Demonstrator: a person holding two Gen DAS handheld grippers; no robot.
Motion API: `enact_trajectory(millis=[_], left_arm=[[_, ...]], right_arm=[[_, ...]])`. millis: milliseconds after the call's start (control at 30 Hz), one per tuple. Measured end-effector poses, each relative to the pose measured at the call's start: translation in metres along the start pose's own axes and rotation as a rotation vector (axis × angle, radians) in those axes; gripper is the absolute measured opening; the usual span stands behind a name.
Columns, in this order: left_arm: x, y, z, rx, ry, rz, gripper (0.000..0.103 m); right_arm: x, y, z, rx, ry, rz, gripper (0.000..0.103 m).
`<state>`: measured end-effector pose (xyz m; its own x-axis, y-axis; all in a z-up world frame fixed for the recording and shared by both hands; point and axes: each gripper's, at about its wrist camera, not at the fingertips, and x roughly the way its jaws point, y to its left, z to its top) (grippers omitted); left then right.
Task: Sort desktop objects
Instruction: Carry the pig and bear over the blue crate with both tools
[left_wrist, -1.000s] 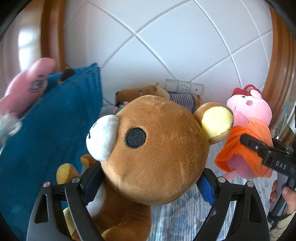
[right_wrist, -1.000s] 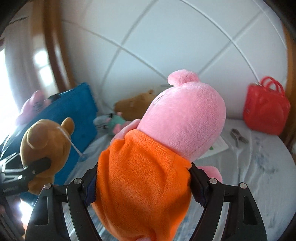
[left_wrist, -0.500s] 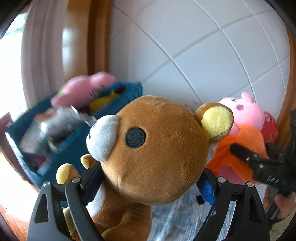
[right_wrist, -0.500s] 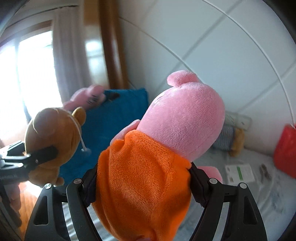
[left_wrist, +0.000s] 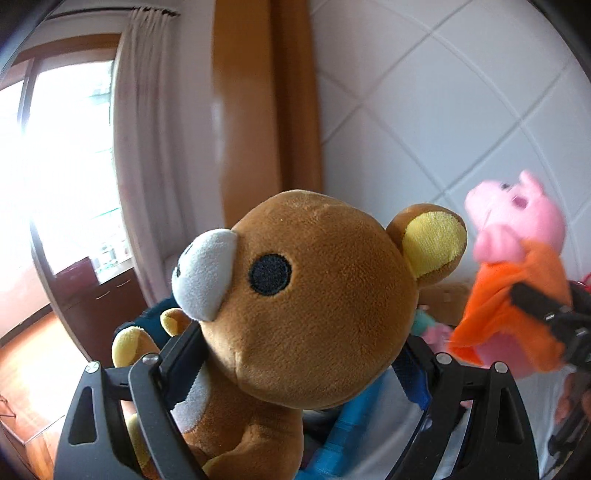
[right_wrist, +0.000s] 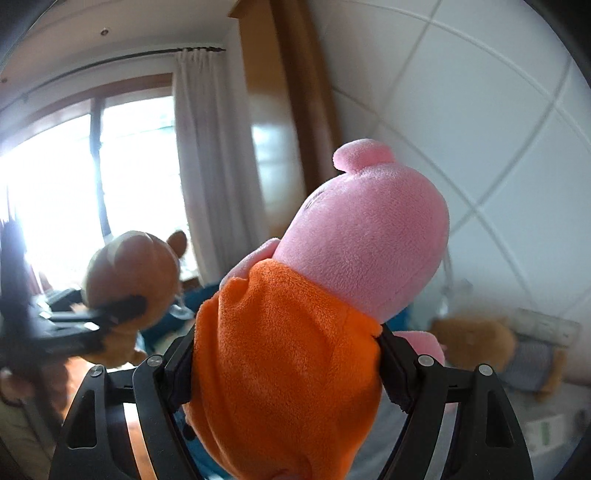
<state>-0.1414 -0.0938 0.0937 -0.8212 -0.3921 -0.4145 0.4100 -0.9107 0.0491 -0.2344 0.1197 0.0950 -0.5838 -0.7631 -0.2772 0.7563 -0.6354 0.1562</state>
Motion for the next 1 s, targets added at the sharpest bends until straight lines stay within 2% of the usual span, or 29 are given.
enact_trajectory(millis=[67,233,400,500,633,733,900,1000], left_arm=[[0.025,0.030,0.004,-0.002,0.029,0.030,0.089],[0.116,0.109,0.006,0.004,0.151,0.092,0.089],[0.180,0.151,-0.011,0.005,0.259,0.055,0.090],[0.202,0.159,-0.020,0.032,0.276,0.039,0.090],[0.222,0.156,-0.025,0.007,0.340,-0.043,0.092],[0.228,0.155,-0.032,0.019,0.369,-0.024,0.094],[0.218,0.156,-0.033,0.025,0.350,-0.038,0.098],[0.206,0.159,-0.033,0.022,0.315,-0.049,0.098]], right_arm=[[0.031,0.020,0.009,0.024,0.013,0.034,0.080],[0.123,0.069,0.016,0.062,0.088,0.093,0.080],[0.204,0.113,-0.003,0.049,0.245,0.094,0.080],[0.240,0.128,-0.021,0.027,0.355,0.078,0.081],[0.252,0.132,-0.020,0.029,0.382,0.029,0.083],[0.258,0.141,-0.028,0.022,0.413,0.003,0.087],[0.262,0.143,-0.033,0.040,0.443,-0.031,0.101],[0.254,0.141,-0.036,0.044,0.414,-0.042,0.102]])
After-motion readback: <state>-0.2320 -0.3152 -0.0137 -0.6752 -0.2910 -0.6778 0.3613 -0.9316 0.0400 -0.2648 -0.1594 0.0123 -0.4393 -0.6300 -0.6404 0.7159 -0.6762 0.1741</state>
